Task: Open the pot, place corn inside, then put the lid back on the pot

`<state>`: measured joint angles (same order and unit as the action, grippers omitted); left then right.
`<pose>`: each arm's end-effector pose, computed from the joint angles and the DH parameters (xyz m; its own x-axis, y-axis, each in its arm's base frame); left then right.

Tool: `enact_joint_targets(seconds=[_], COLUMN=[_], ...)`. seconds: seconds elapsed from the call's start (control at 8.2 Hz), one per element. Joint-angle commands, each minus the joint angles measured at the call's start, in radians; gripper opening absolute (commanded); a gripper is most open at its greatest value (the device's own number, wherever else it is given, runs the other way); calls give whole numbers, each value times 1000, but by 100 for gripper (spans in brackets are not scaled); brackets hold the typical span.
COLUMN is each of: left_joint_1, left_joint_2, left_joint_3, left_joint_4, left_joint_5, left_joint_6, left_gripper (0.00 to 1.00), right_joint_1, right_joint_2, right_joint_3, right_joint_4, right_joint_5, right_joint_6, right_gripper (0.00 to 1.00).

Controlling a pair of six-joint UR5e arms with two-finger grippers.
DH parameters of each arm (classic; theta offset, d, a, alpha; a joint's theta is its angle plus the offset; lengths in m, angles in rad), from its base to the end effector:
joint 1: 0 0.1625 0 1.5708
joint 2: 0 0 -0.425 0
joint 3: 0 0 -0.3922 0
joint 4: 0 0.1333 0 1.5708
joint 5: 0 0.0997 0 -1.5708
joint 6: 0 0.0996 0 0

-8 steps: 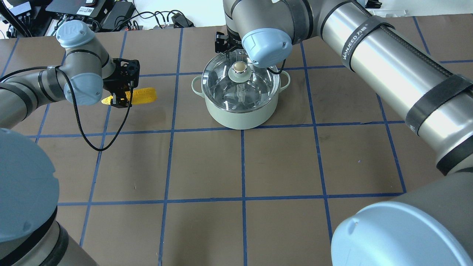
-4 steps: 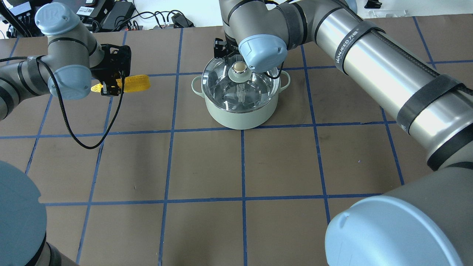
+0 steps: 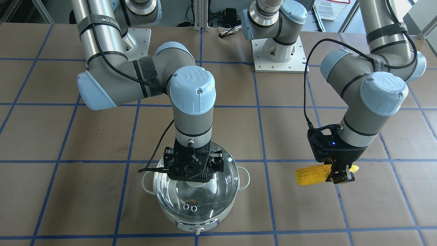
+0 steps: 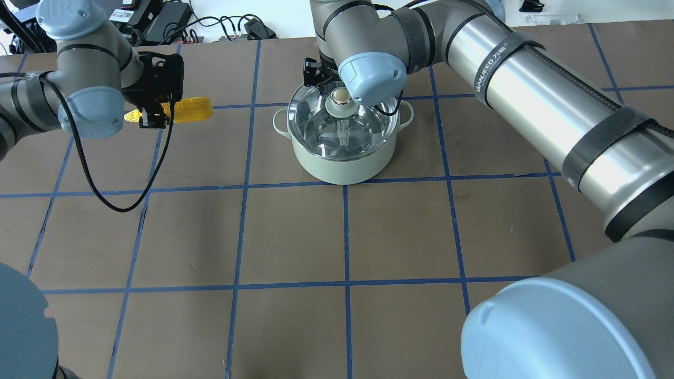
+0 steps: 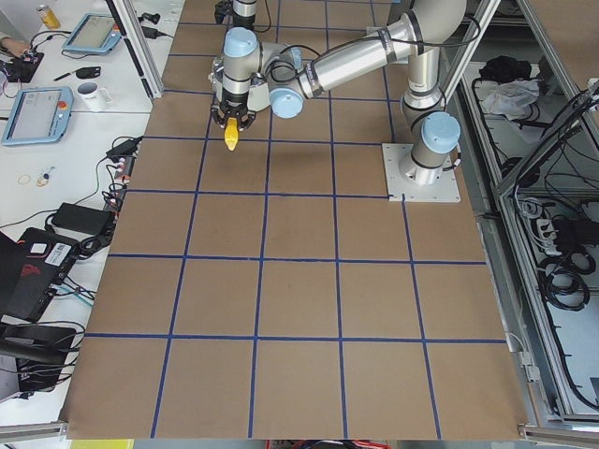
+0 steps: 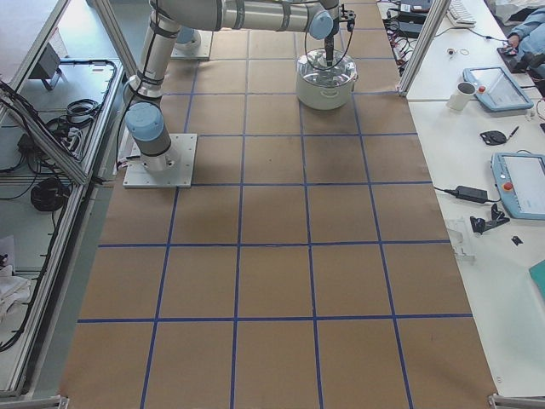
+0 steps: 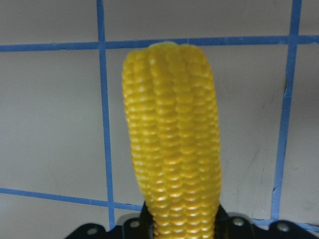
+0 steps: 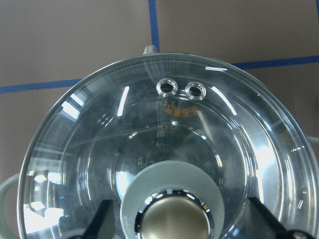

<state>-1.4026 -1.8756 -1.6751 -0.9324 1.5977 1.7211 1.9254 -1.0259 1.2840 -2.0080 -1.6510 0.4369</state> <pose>-0.0271 -0.6204 0.3376 -0.0138 0.9752 -0.2208 0.9978 0.0277 0.0599 0.3659 -0.6273 0.3459 -0.9960 0.0890 -0.0039 0.0881 0.9769 -0.1948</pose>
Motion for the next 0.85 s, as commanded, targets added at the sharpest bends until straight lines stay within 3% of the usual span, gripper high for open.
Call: enact_joint_targets(seconds=[0.0, 0.37, 0.73], left_joint_1=[-54, -68, -70], left_joint_2=[21, 35, 26], left_joint_3=[0, 0, 0], left_joint_4=[0, 1, 1], left_joint_5=[53, 50, 47], left_joint_6=[-24, -25, -25], left_gripper=[0, 0, 0], right_joint_1=[3, 3, 1], right_joint_2=[1, 0, -5], right_joint_3=[6, 5, 5], right_joint_4=[-2, 0, 0], right_joint_5=[34, 34, 33], right_joint_6=[-1, -15, -12], right_gripper=[68, 44, 38])
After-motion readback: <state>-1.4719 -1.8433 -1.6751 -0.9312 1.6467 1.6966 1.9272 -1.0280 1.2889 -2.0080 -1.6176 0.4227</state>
